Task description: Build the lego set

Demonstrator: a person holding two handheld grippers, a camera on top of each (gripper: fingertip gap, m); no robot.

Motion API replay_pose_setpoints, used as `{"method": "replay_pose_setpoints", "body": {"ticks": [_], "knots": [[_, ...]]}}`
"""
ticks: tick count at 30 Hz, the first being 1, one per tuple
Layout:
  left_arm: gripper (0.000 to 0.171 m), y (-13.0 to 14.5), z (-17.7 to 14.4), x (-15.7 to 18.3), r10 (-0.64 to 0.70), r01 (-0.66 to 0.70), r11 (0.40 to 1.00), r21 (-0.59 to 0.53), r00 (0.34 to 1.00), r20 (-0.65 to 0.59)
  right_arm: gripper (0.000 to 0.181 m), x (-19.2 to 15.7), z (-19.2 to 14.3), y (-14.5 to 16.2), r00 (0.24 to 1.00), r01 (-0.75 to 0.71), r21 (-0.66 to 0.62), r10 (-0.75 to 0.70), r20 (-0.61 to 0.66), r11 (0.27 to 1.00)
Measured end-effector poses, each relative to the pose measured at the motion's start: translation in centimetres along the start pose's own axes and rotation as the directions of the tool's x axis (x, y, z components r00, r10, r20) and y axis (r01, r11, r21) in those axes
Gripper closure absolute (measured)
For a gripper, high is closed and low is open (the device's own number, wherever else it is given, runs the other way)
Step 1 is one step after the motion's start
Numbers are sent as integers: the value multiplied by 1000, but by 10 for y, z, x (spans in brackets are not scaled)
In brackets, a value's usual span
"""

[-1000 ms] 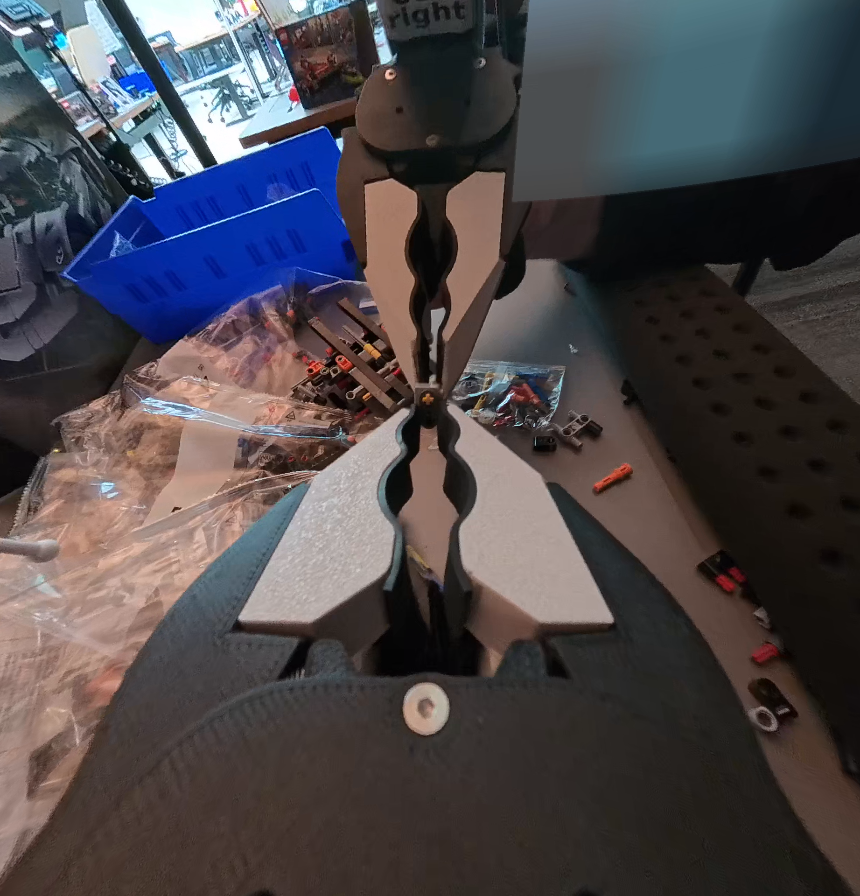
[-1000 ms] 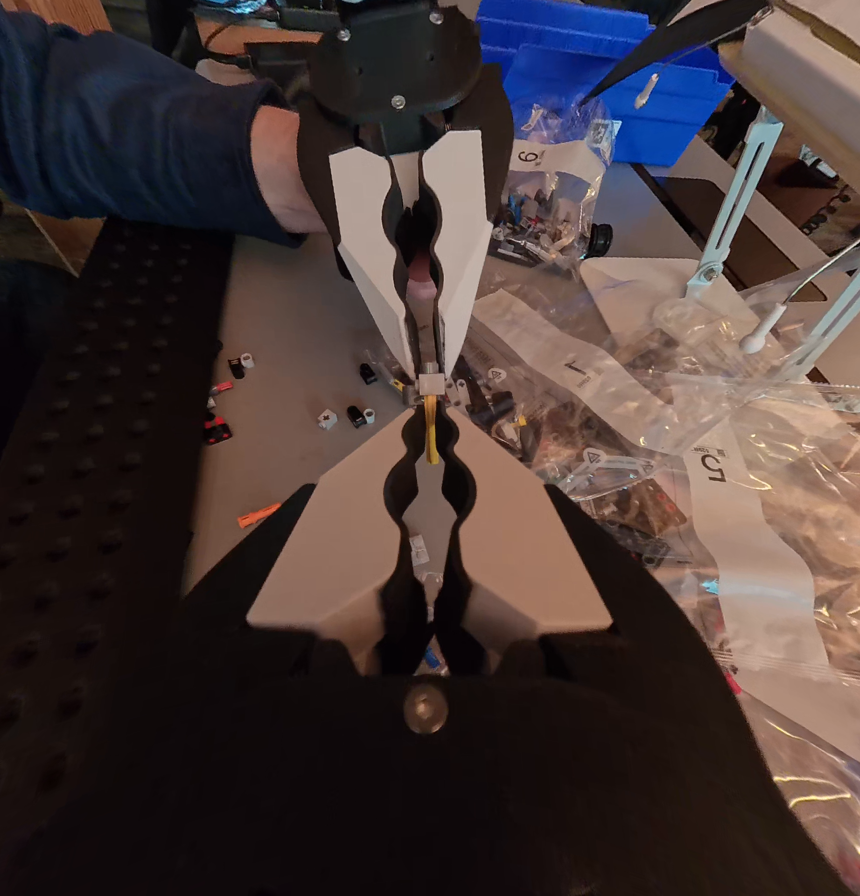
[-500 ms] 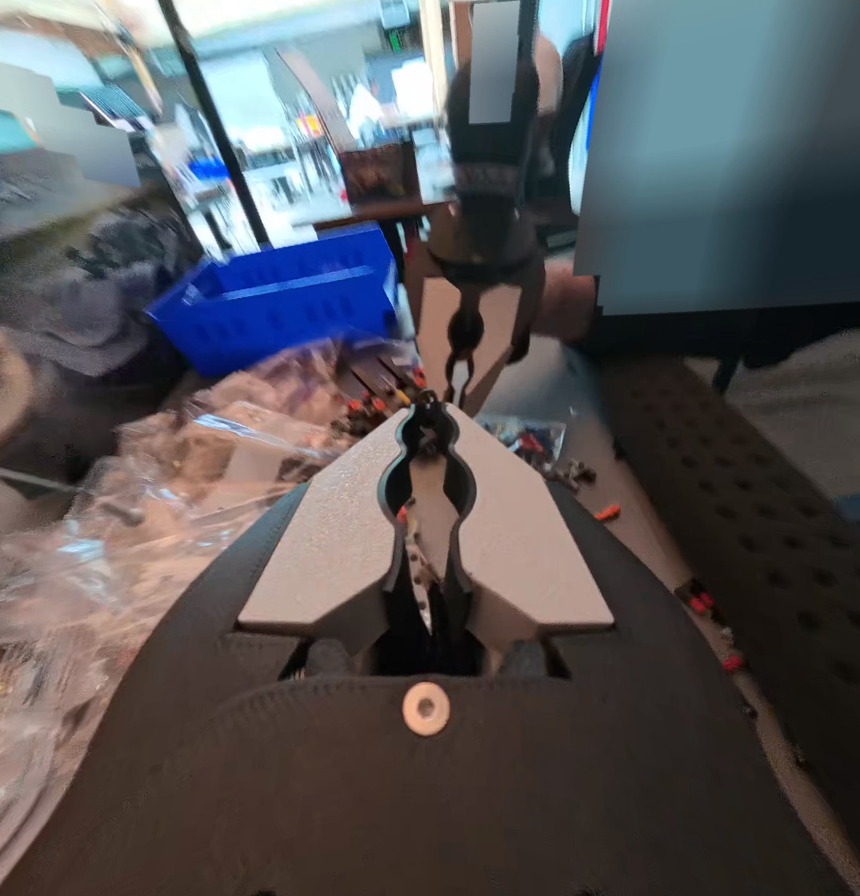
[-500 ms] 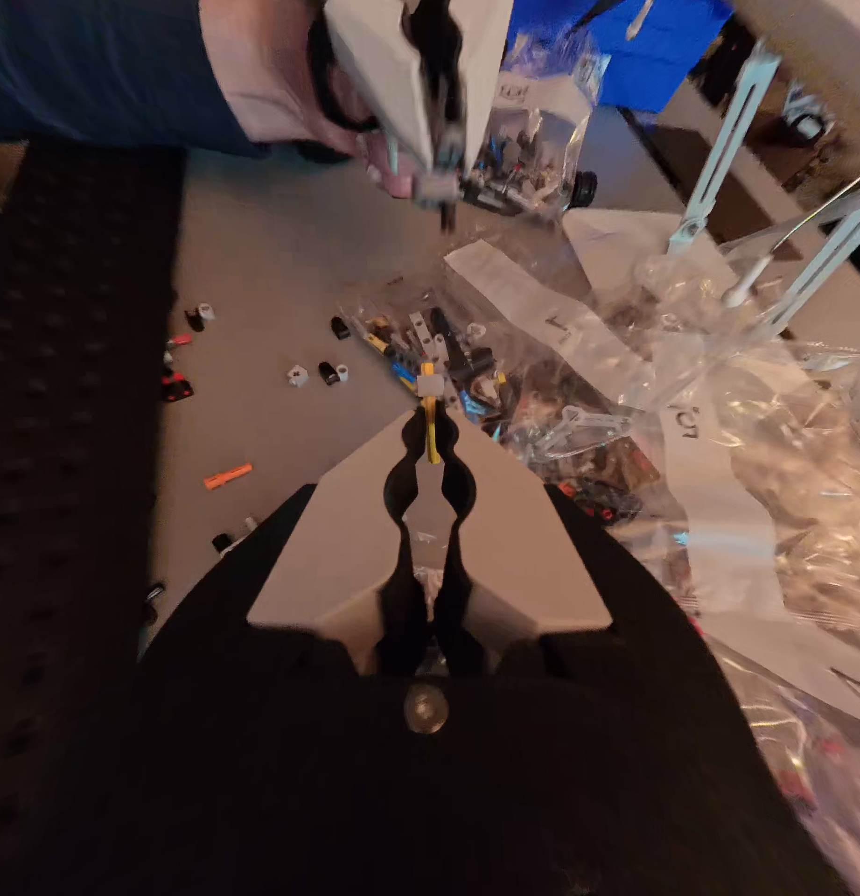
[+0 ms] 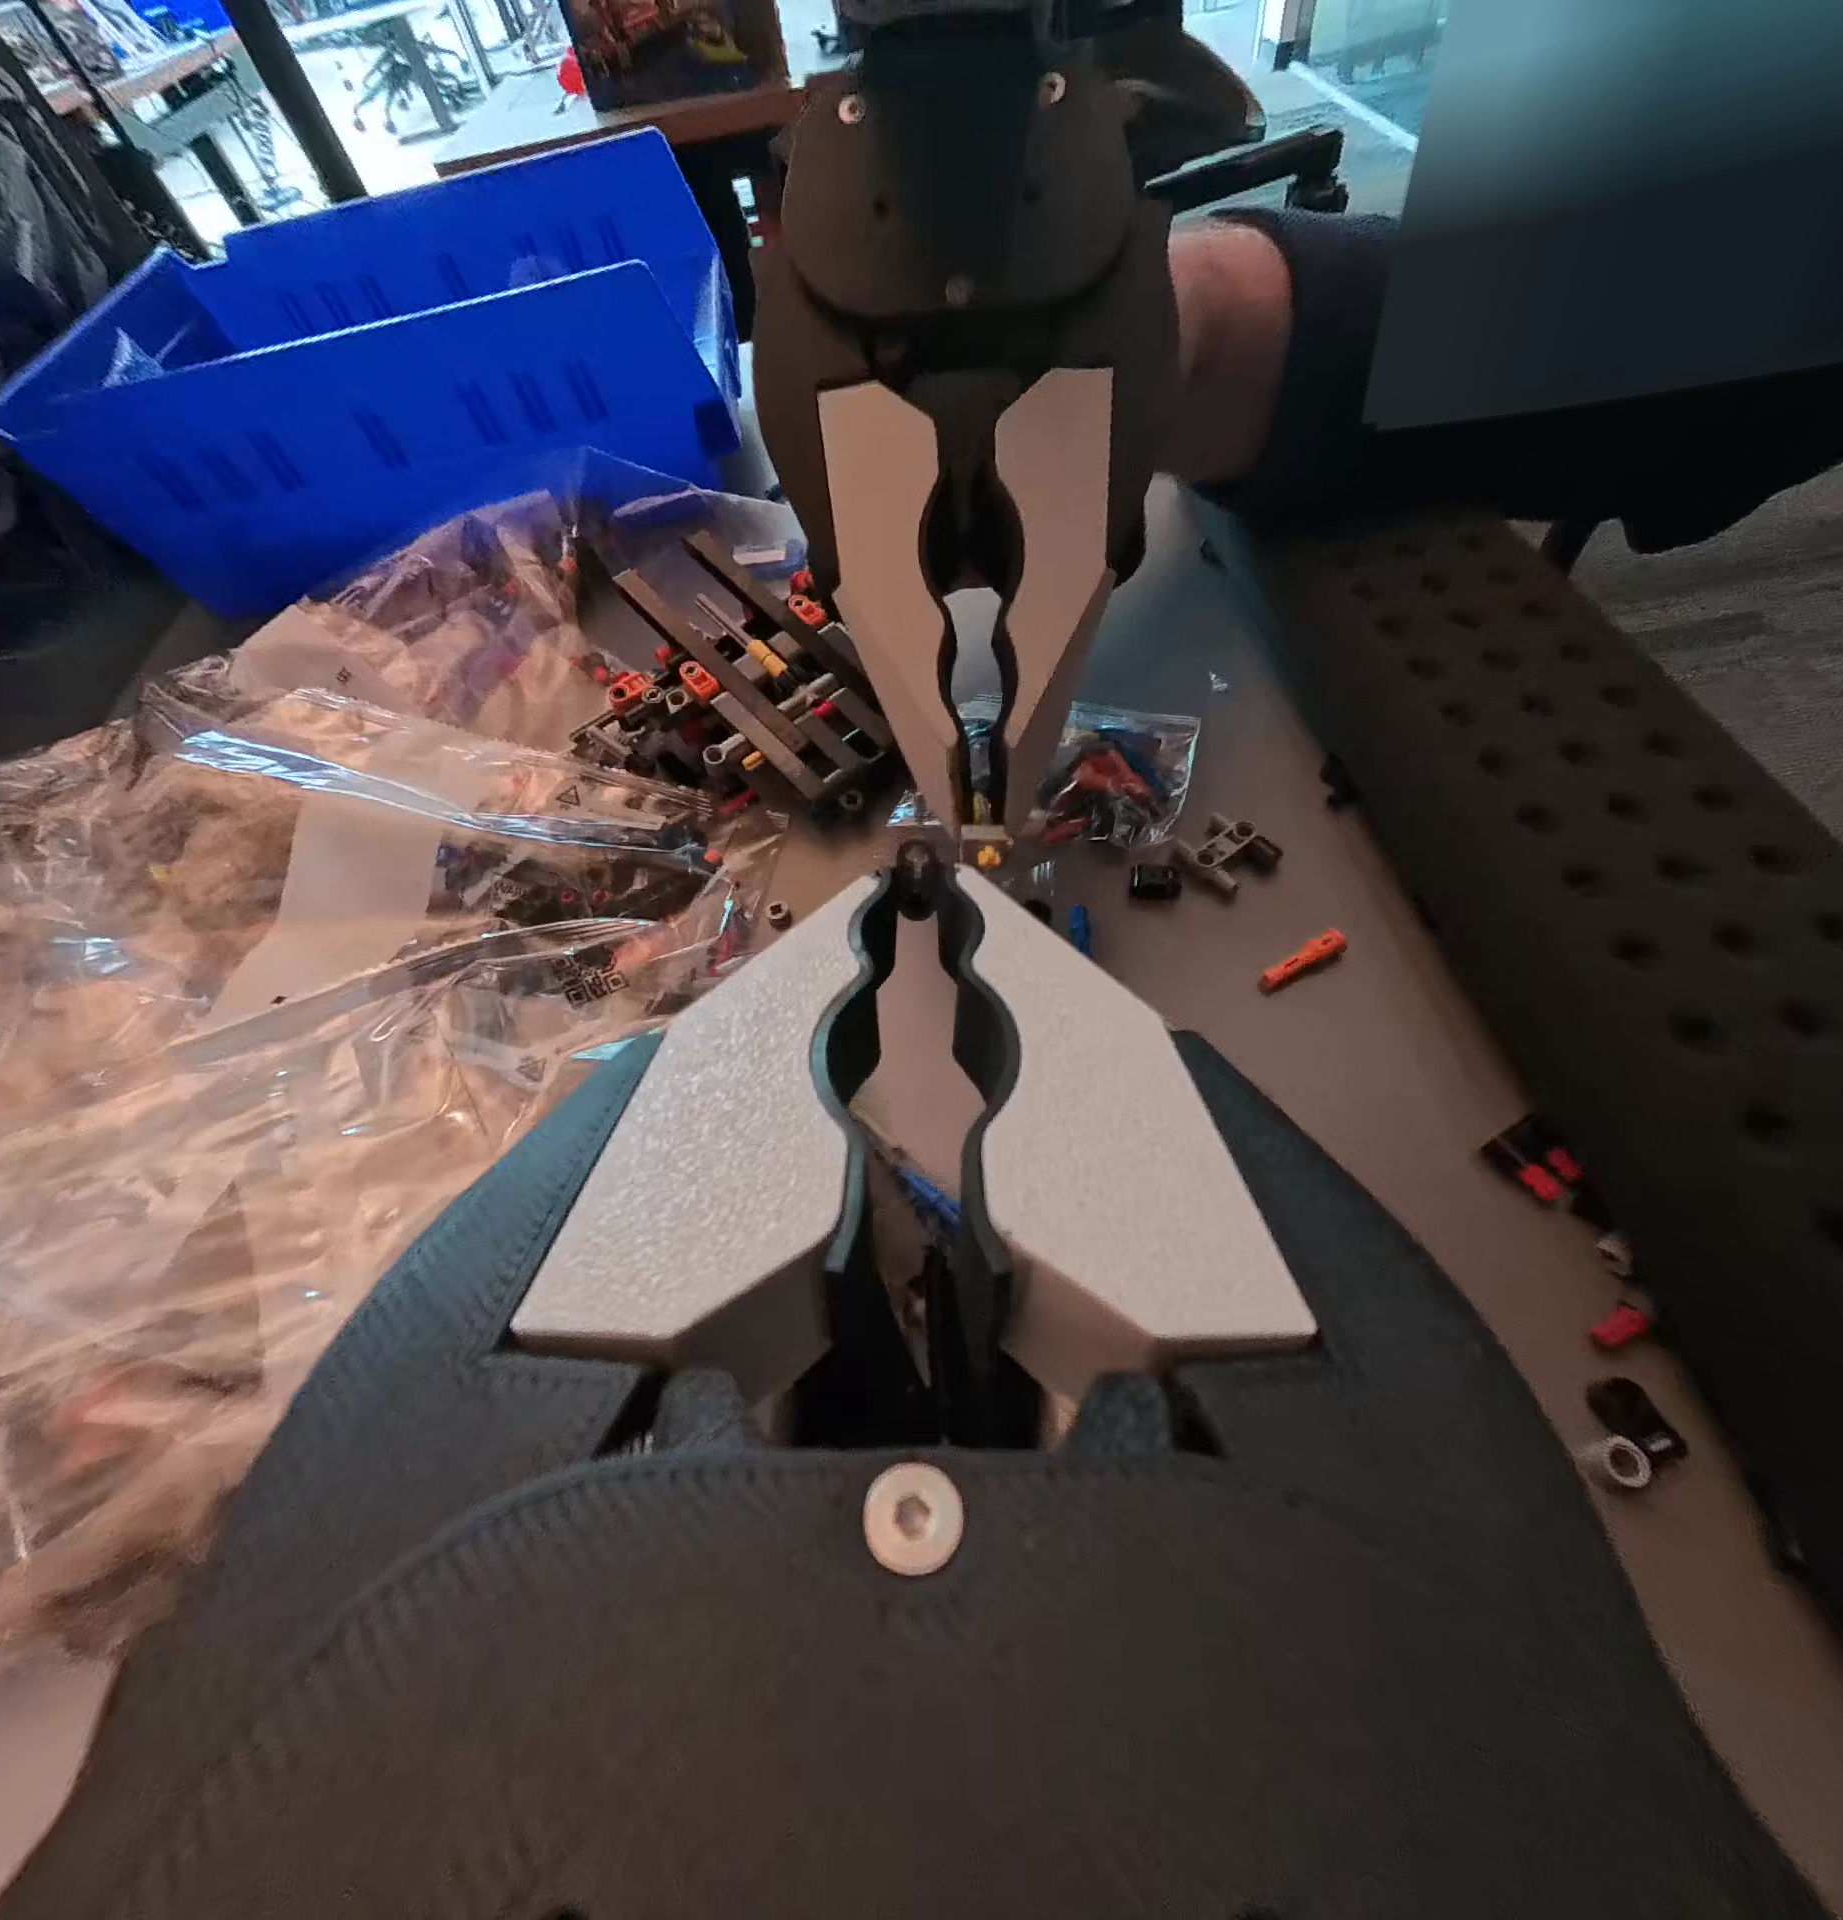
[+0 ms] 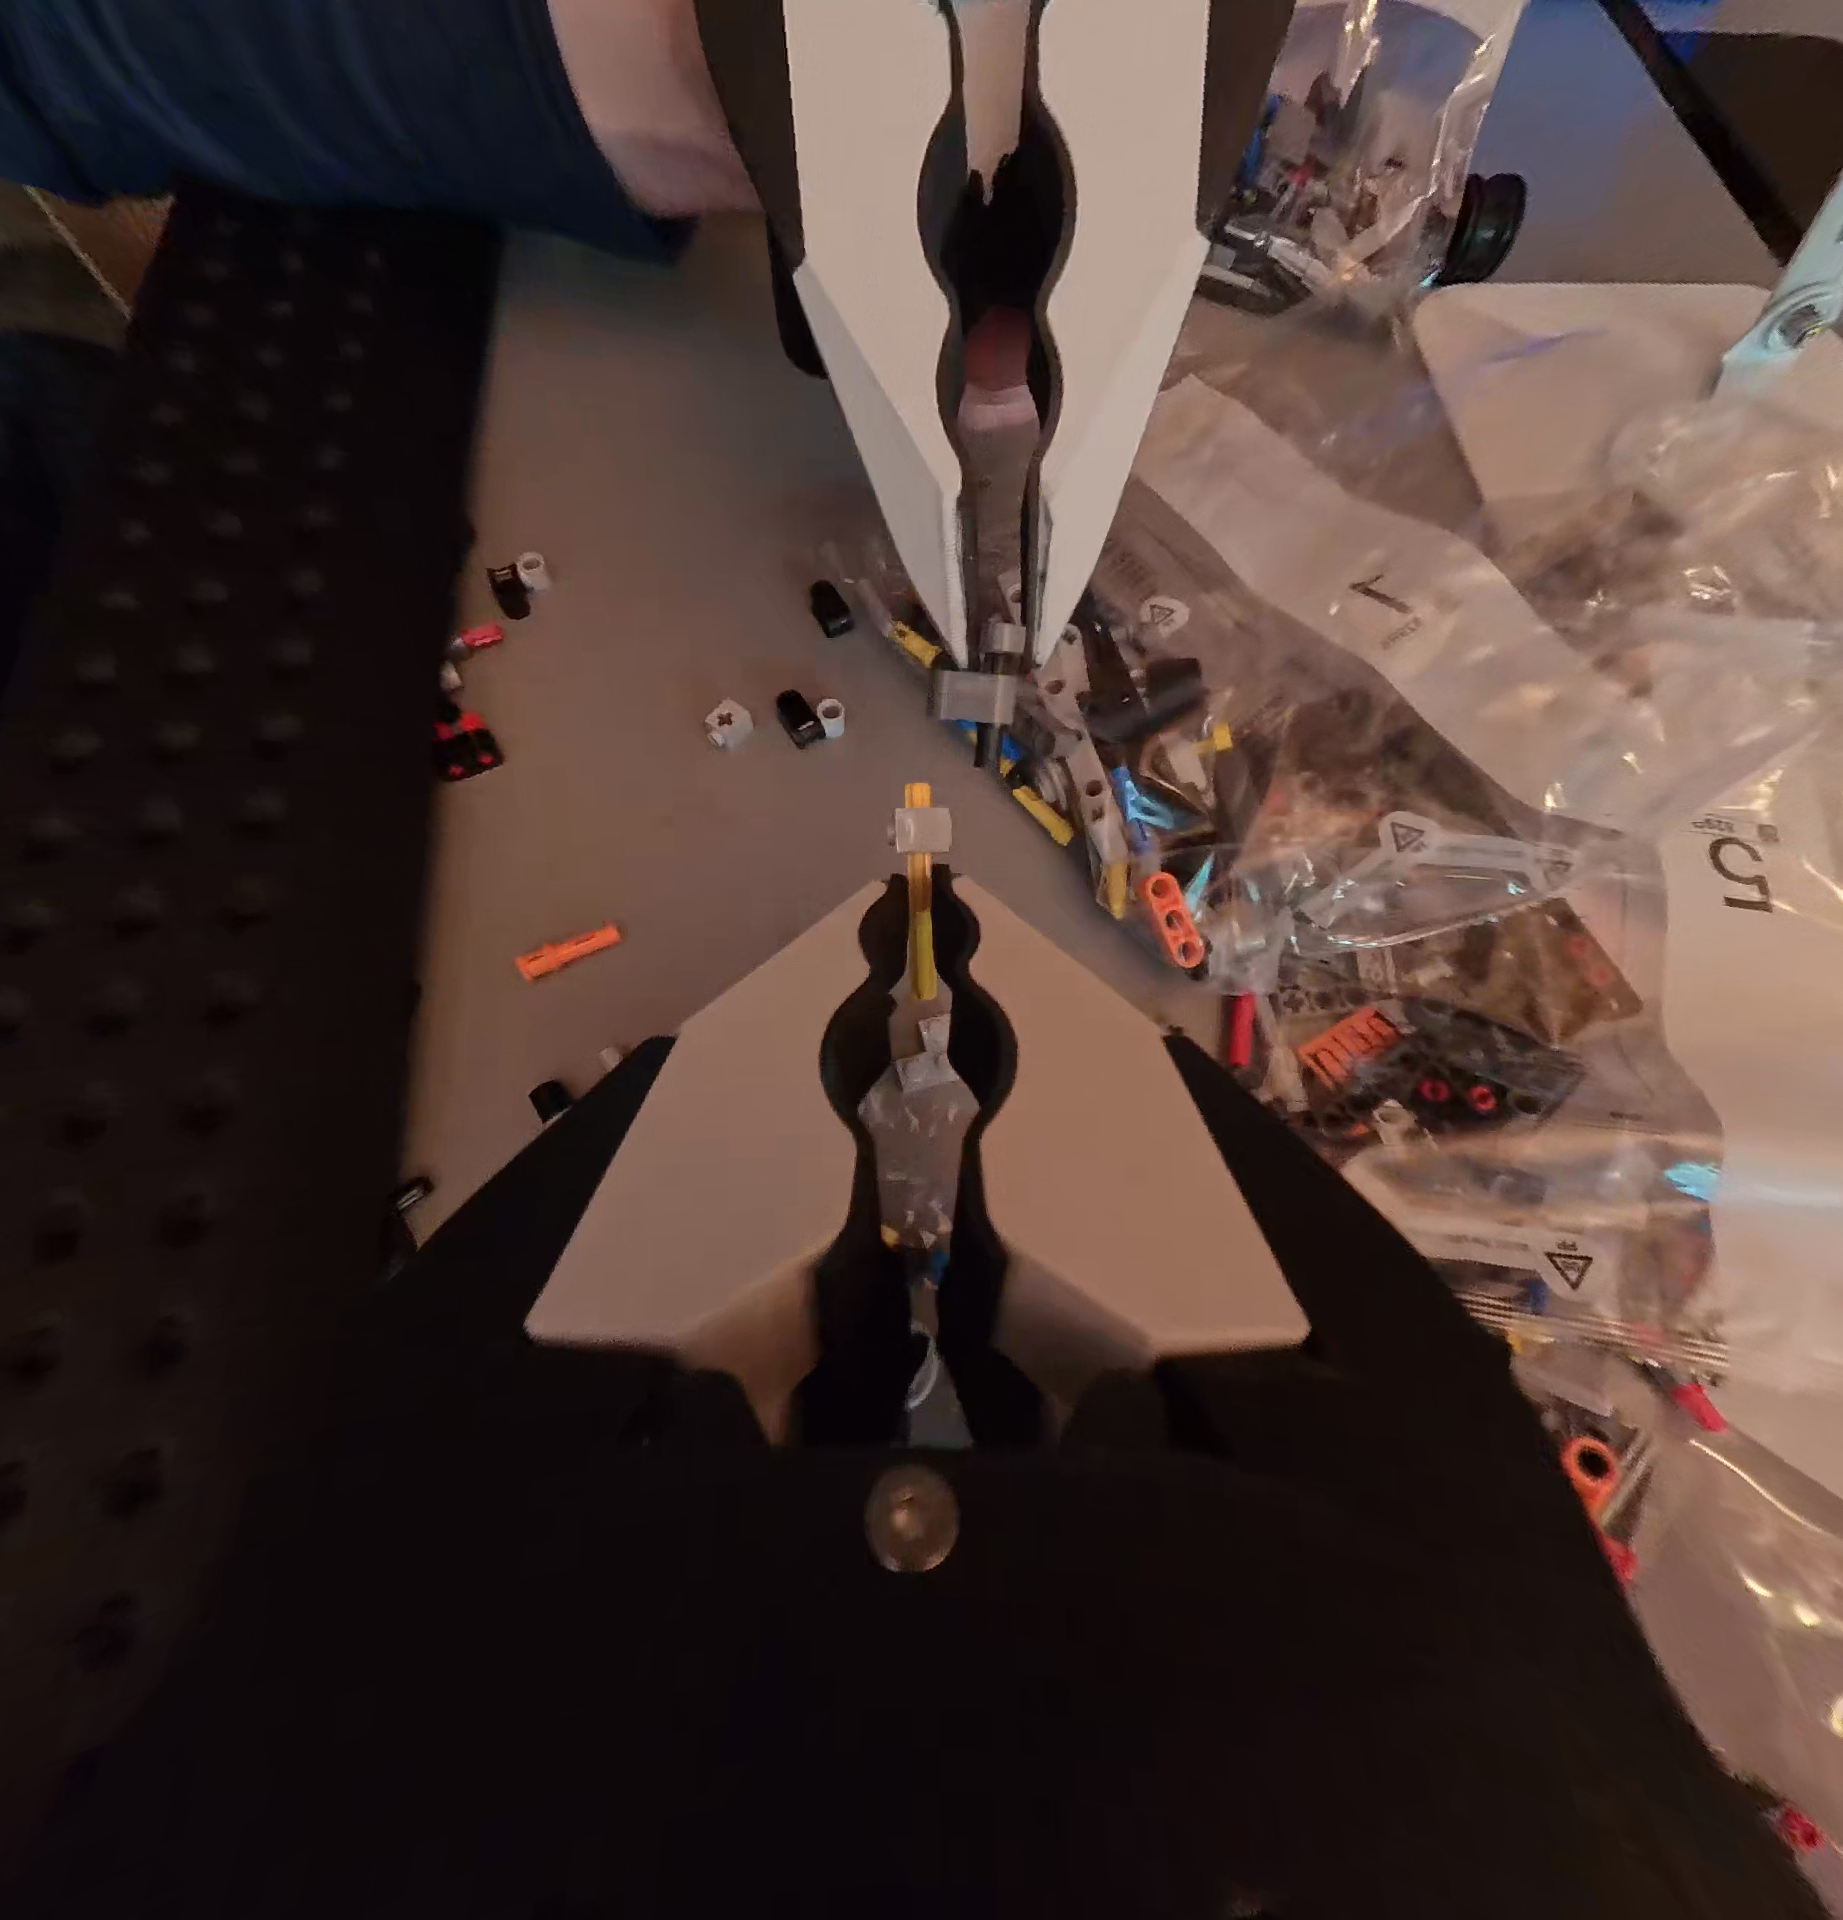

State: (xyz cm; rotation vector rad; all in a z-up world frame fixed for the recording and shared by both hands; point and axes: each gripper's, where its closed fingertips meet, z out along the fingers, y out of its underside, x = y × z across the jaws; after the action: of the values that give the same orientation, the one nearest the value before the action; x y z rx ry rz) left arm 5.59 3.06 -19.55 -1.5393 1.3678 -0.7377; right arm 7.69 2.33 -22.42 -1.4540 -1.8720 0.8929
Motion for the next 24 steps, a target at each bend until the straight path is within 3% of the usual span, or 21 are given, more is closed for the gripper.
{"method": "replay_pose_setpoints", "body": {"ticks": [4, 8, 12, 19, 24], "knots": [[166, 1, 4, 1, -25, 25, 1000, 8, 1000, -15, 179, 0, 10, 8, 1000, 9, -53, -9, -12, 999], [166, 2, 10, 2, -14, 14, 1000, 5, 1000, -8, 158, 8, 8, -5, 998, -15, 4, 15, -58, 1000], [166, -1, 14, 2, 1, -1, 1000, 21, 1000, 5, 151, 11, 8, -15, 996, -38, 52, 42, -76, 998], [167, -7, 19, 2, 49, -50, 999, 20, 998, 38, 165, 10, 10, -17, 996, -63, 61, 67, -66, 996], [167, -5, 19, 5, 121, -120, 992, -29, 991, 58, 167, 8, 10, -14, 995, 4, 8, -3, -101, 1000]]}}
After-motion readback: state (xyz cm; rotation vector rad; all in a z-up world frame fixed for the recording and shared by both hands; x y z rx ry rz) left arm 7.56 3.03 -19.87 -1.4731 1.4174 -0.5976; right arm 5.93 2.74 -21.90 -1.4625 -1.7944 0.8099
